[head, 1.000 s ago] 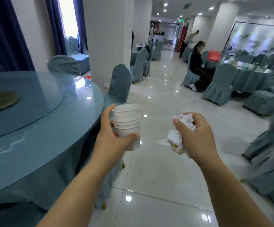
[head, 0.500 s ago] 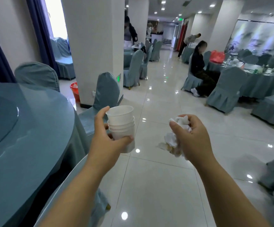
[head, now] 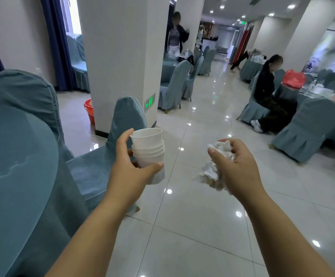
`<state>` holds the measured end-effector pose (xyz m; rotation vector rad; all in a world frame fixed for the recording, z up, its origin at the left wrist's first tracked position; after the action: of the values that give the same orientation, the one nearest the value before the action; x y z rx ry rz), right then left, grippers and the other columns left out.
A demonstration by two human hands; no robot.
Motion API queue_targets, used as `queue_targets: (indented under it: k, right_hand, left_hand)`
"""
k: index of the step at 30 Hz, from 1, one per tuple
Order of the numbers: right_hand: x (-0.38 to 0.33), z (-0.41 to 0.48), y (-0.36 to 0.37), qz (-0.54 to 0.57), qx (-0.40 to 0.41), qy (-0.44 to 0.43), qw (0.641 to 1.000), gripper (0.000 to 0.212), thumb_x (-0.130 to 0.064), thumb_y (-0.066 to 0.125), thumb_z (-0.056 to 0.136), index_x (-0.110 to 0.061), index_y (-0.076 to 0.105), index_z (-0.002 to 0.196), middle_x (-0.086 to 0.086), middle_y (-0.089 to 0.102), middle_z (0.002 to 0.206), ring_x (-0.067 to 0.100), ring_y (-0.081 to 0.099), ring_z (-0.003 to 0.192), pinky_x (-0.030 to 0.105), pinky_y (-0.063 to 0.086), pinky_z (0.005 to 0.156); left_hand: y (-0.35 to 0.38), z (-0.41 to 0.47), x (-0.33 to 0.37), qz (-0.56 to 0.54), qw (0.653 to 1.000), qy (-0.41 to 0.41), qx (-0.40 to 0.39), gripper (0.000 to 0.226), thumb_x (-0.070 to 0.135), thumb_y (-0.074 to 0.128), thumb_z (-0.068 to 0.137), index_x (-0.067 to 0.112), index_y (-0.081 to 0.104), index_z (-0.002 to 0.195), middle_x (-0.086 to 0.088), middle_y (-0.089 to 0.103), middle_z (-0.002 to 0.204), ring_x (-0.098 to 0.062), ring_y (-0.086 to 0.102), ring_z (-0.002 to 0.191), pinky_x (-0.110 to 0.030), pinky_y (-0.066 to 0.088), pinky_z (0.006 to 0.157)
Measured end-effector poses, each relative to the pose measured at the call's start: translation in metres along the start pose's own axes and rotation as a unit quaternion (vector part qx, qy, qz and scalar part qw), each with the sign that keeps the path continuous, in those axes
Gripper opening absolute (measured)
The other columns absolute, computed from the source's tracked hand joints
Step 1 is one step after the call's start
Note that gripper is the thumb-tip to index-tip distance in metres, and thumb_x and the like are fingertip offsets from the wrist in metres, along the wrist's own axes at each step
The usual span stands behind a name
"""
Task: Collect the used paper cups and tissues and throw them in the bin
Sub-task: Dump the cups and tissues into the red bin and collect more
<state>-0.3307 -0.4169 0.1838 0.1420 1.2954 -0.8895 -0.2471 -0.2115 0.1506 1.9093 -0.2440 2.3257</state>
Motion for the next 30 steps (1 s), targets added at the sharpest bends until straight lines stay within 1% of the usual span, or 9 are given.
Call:
queue_targets:
  k: [3,6,8,11,13,16,19,26,30]
  right_hand:
    - [0.024,0.064,0.009,-0.004,-0.01,0.007,1.0,0.018,-0.035,0.066,0.086,-0.027,0.058,0.1,-0.007,0.062,0.087,0.013,0.063,0.074,0.024,0.048,0.059]
    - [0.056,0.128,0.018,0.001,-0.015,0.023,1.0,0.017,-0.035,0.067,0.086,-0.028,0.058,0.099,-0.008,0.063,0.088,0.016,0.065,0.077,0.03,0.051,0.064]
    - [0.077,0.175,0.022,0.003,-0.015,0.021,1.0,0.018,-0.035,0.066,0.086,-0.027,0.059,0.101,-0.009,0.062,0.089,0.012,0.064,0.077,0.027,0.05,0.06]
    - [0.105,0.25,0.027,0.018,-0.024,0.001,1.0,0.018,-0.03,0.067,0.087,-0.023,0.059,0.102,-0.008,0.062,0.087,-0.001,0.062,0.064,0.013,0.044,0.048]
    - [0.123,0.299,0.031,0.033,-0.045,0.002,0.998,0.017,-0.027,0.066,0.088,-0.022,0.058,0.101,-0.007,0.061,0.084,-0.003,0.061,0.058,0.012,0.044,0.044]
    - [0.144,0.376,0.036,0.024,-0.072,-0.003,0.997,0.017,-0.03,0.066,0.086,-0.026,0.058,0.1,-0.008,0.062,0.088,0.009,0.064,0.075,0.024,0.049,0.06]
    - [0.158,0.452,0.049,0.032,-0.096,-0.008,0.995,0.017,-0.031,0.066,0.086,-0.026,0.059,0.1,-0.008,0.063,0.09,0.014,0.064,0.081,0.03,0.052,0.069]
    - [0.182,0.579,0.127,0.067,-0.176,-0.014,0.982,0.014,-0.031,0.067,0.086,-0.027,0.059,0.096,-0.009,0.061,0.088,0.009,0.062,0.074,0.016,0.044,0.052]
    - [0.191,0.651,0.184,0.064,-0.199,-0.036,0.977,0.012,-0.03,0.067,0.086,-0.03,0.058,0.094,-0.01,0.062,0.088,0.009,0.062,0.081,0.025,0.048,0.069]
  left_hand:
    - [0.028,0.06,-0.011,-0.004,1.0,-0.004,0.005,0.092,0.014,0.08,0.073,0.046,0.024,0.138,0.029,0.042,0.109,0.0,0.05,0.096,-0.024,0.047,0.076]
    - [0.059,0.118,-0.024,-0.003,1.0,-0.01,0.003,0.09,0.013,0.081,0.072,0.05,0.025,0.132,0.03,0.041,0.108,0.001,0.05,0.094,-0.019,0.045,0.072]
    - [0.08,0.159,-0.033,-0.002,1.0,-0.003,0.011,0.089,0.012,0.081,0.072,0.052,0.026,0.129,0.028,0.043,0.108,-0.001,0.053,0.095,-0.019,0.046,0.072]
    - [0.114,0.221,-0.046,0.007,0.999,0.007,0.048,0.086,0.012,0.08,0.072,0.052,0.027,0.128,0.026,0.046,0.109,-0.002,0.053,0.096,-0.018,0.045,0.071]
    - [0.139,0.26,-0.054,0.012,0.997,0.004,0.076,0.086,0.013,0.08,0.072,0.052,0.028,0.128,0.024,0.048,0.107,-0.001,0.054,0.093,-0.015,0.043,0.066]
    - [0.176,0.318,-0.059,0.017,0.994,-0.006,0.107,0.088,0.011,0.08,0.073,0.047,0.028,0.133,0.024,0.05,0.101,-0.001,0.054,0.089,-0.017,0.042,0.066]
    - [0.203,0.374,-0.062,0.015,0.992,-0.012,0.127,0.089,0.009,0.079,0.073,0.045,0.027,0.136,0.026,0.048,0.1,0.0,0.053,0.088,-0.016,0.042,0.068]
    - [0.218,0.487,-0.097,0.018,0.98,-0.039,0.193,0.087,0.002,0.077,0.073,0.052,0.028,0.125,0.028,0.047,0.104,0.004,0.054,0.092,-0.009,0.041,0.065]
    - [0.215,0.567,-0.117,0.029,0.974,-0.041,0.222,0.085,-0.002,0.075,0.075,0.043,0.031,0.131,0.027,0.048,0.098,0.008,0.057,0.078,-0.003,0.044,0.059]
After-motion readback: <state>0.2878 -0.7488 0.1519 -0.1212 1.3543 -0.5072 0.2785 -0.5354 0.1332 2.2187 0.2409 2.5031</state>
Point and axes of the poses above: each hand's wrist, its own z-axis towards the middle knuckle, its own y-axis out of the palm, x = y × z, the point moved 1 cm from there along z, towards the middle knuckle
